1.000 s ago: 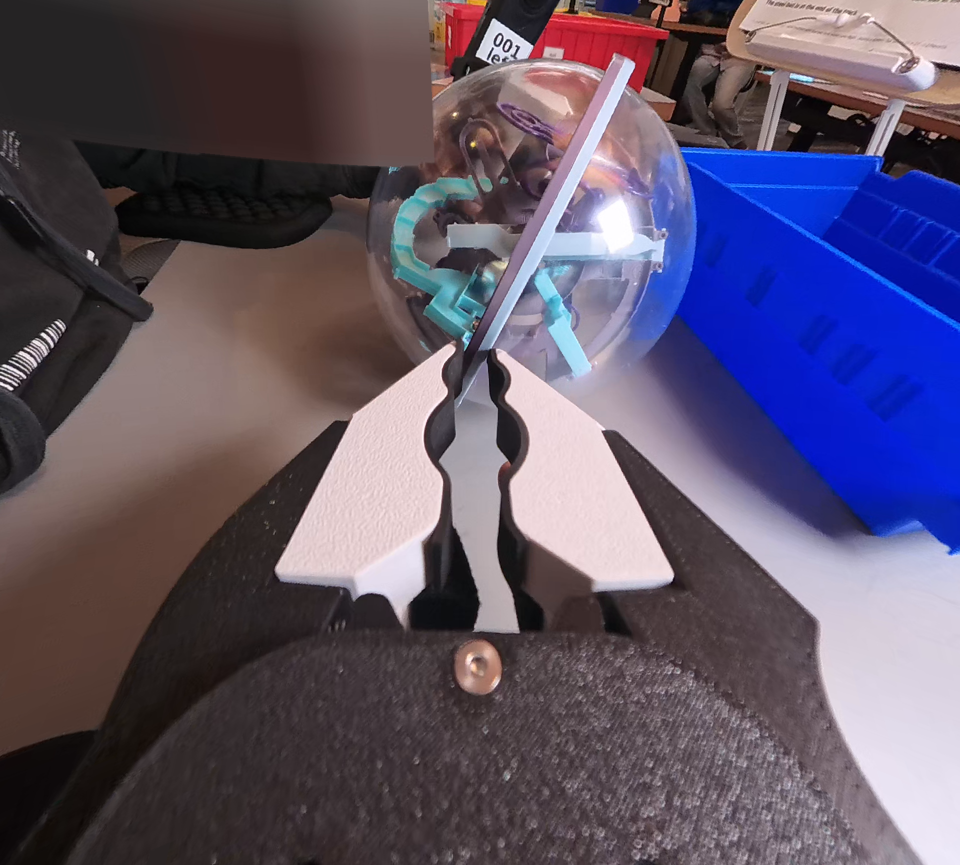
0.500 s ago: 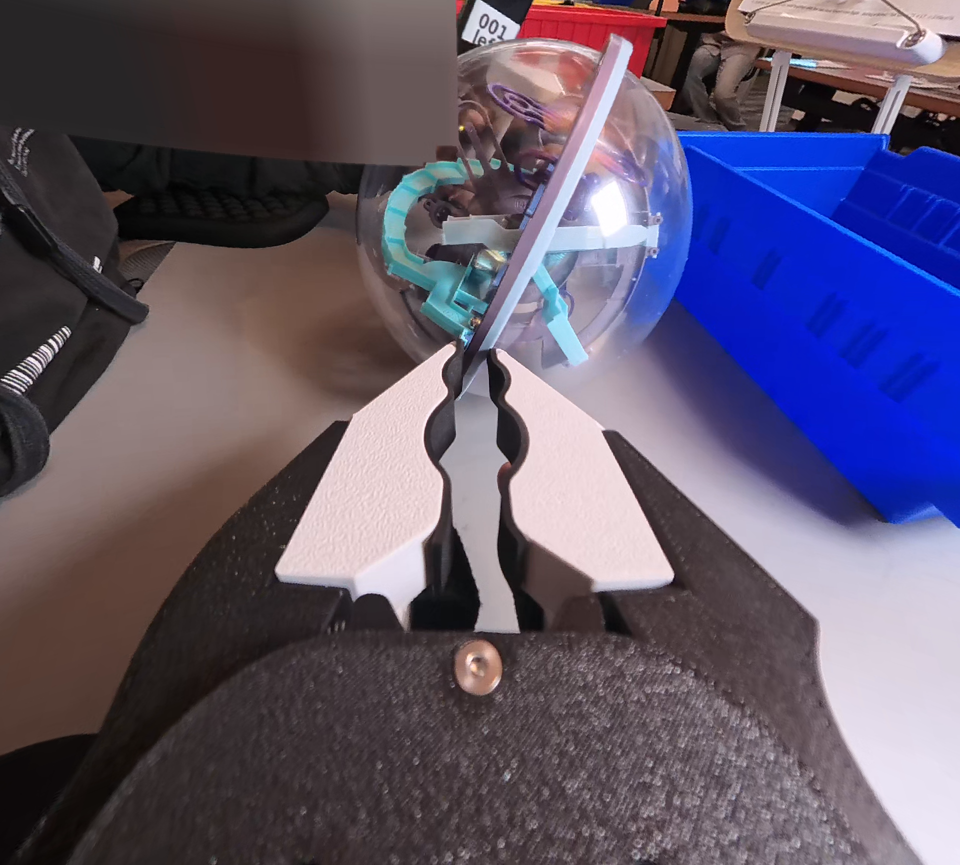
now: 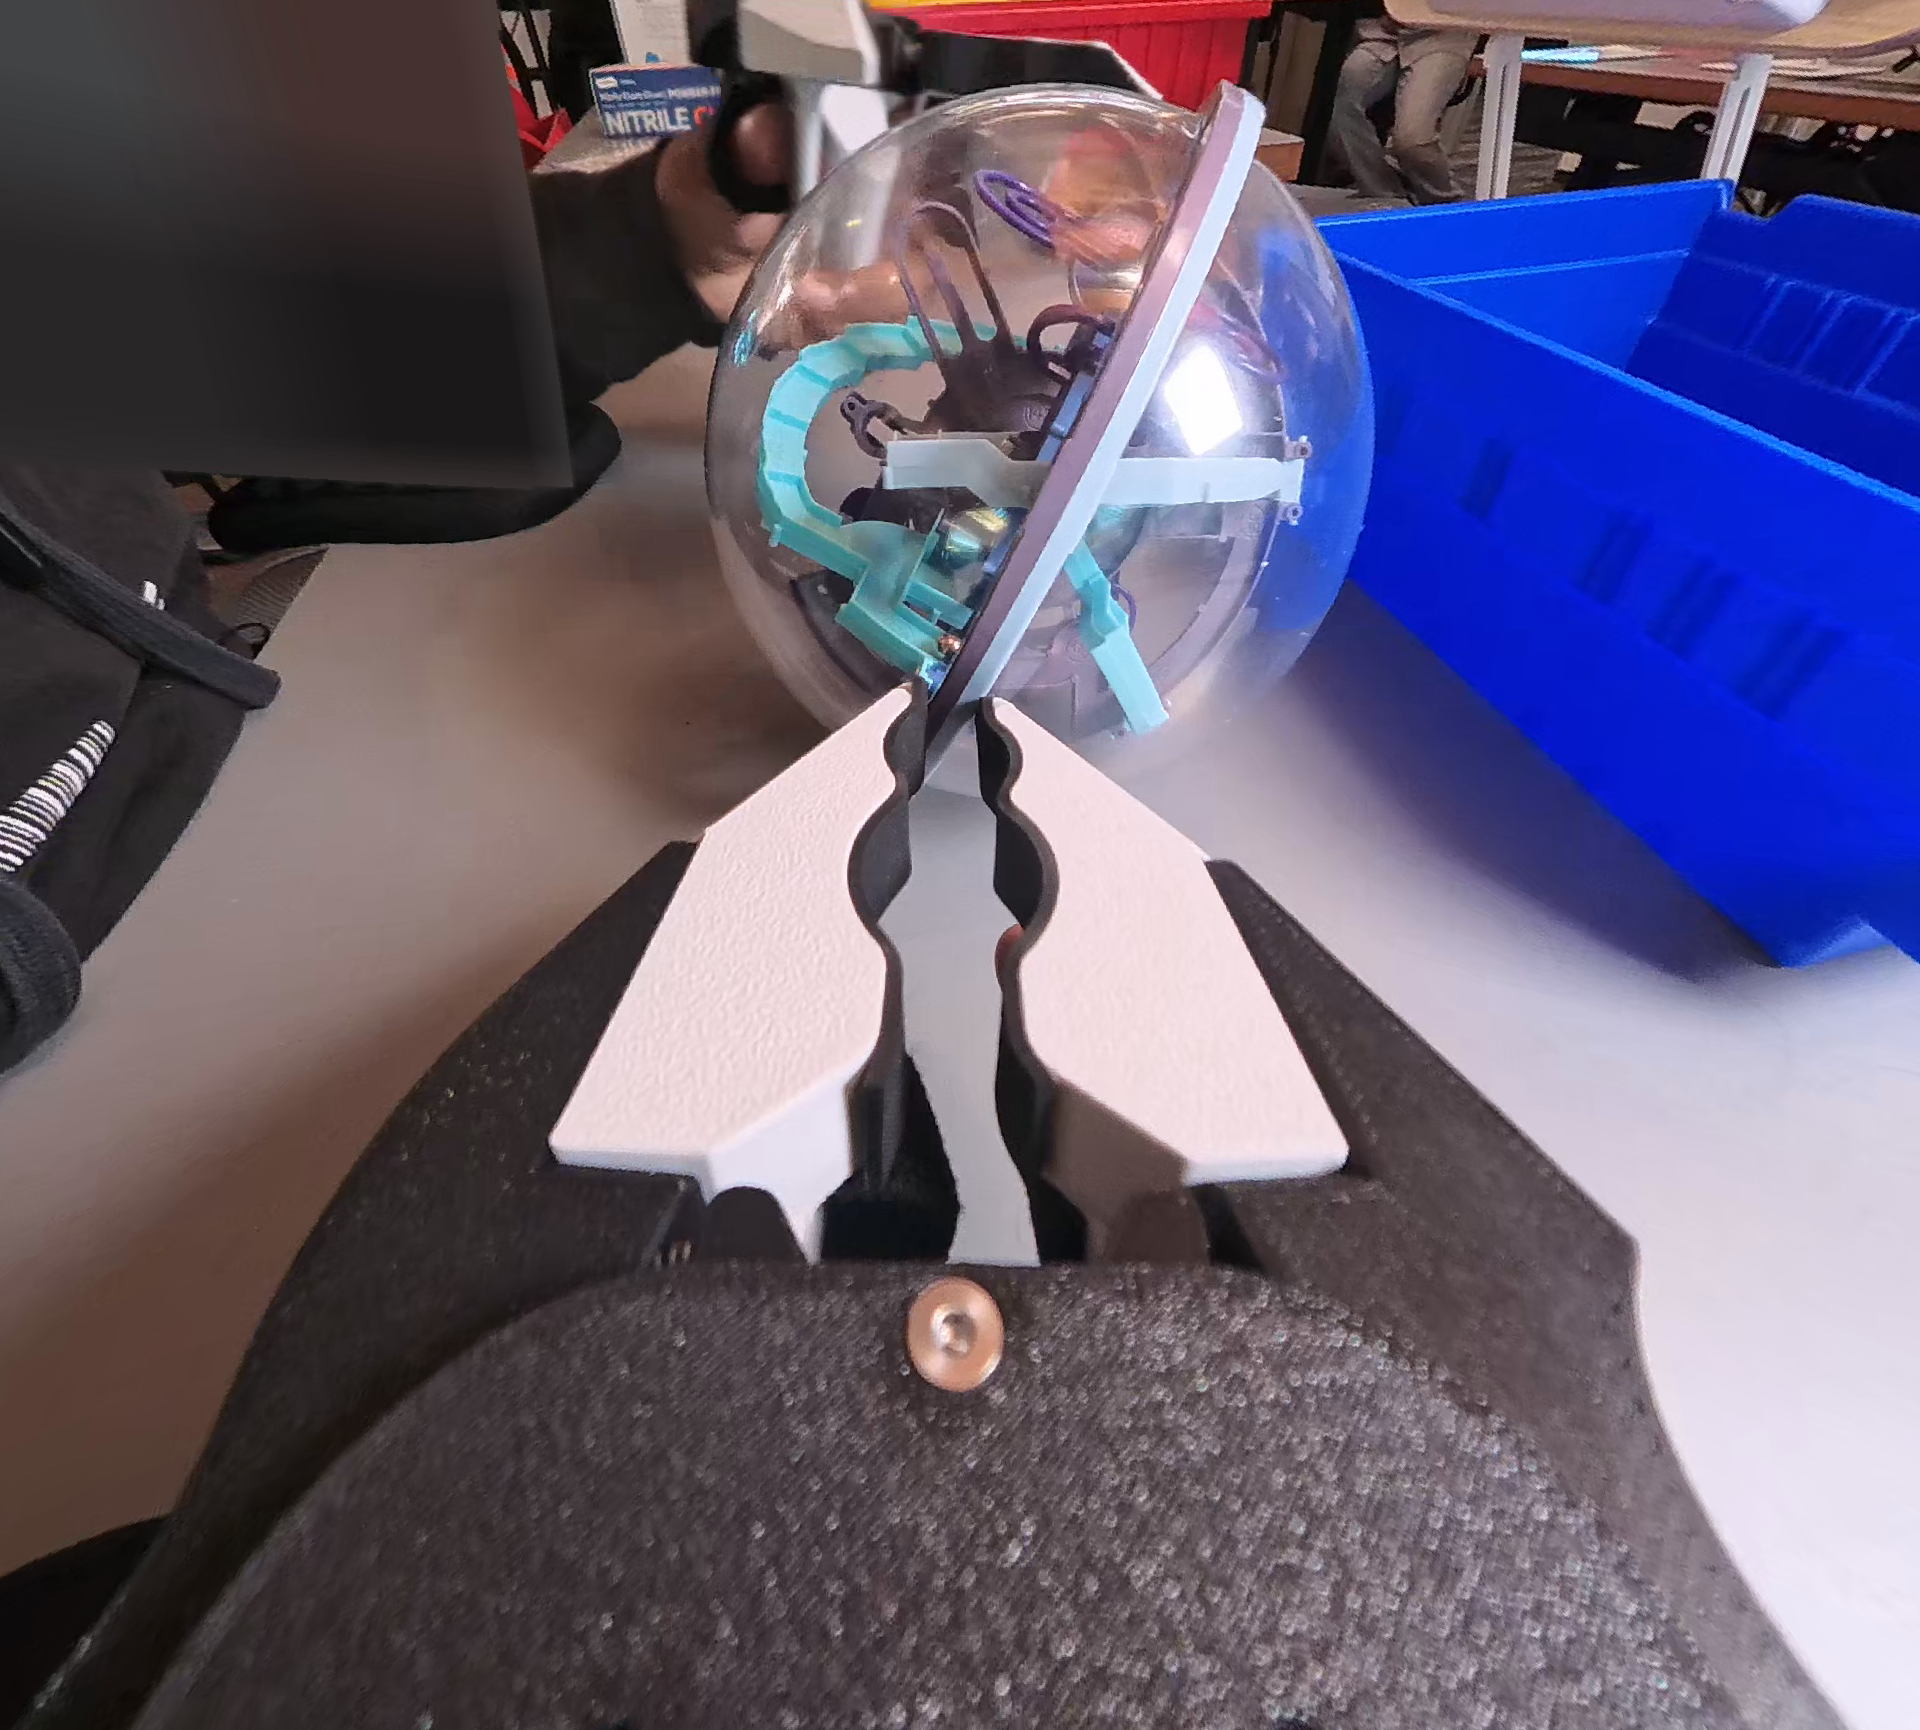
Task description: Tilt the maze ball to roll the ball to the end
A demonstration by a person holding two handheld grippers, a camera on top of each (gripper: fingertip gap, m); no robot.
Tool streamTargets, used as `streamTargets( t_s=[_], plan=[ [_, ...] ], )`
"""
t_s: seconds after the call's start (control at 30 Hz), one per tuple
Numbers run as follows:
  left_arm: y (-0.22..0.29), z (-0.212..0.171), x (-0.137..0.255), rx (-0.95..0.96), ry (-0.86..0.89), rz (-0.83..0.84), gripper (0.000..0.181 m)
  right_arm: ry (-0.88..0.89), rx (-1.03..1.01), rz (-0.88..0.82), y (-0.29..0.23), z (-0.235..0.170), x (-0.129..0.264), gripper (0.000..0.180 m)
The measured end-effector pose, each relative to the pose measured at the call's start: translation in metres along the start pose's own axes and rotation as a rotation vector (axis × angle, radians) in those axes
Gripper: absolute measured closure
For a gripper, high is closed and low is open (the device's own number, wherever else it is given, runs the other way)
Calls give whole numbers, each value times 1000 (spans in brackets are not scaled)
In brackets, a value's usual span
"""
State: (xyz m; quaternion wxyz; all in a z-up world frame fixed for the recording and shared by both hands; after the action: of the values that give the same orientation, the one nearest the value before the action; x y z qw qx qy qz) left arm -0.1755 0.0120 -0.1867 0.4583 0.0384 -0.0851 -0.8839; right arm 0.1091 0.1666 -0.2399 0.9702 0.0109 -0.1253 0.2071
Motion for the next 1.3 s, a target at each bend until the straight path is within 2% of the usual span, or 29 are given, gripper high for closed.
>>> streamTargets(
  t_s=[0.13,0.37,0.6,0.83,0.97,1.3],
  plan=[
    [23,-6,-13,-105,-129,58,74,0,-39,-3,2,0,0,173],
    [37,-20,-36,-176,-208,83,56,-31,-114,-24,7,-2,-2,173],
    [41,-17,-41,-253,-238,129,53,-21,-280,7,12,-2,-4,174],
    [44,-12,-43,-282,-278,154,60,2,-434,69,15,-4,-5,174],
    [44,-18,-48,-273,-346,157,50,32,-526,129,16,-3,-6,175],
    [45,-17,-57,-258,-393,164,41,38,-643,230,17,-8,-9,174]
  ],
)
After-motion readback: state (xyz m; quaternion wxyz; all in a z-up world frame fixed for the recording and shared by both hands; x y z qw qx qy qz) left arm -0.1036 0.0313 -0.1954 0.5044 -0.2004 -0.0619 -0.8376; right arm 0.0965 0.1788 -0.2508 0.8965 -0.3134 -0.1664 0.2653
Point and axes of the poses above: each gripper's, where its closed fingertips meet, x back along the fingers, z out of its top, y = z × x across the jaws, the point moved 10 cm from there along x, back along the fingers, and after that the axes turned 3 degrees about -y, right-handed, at the moved point
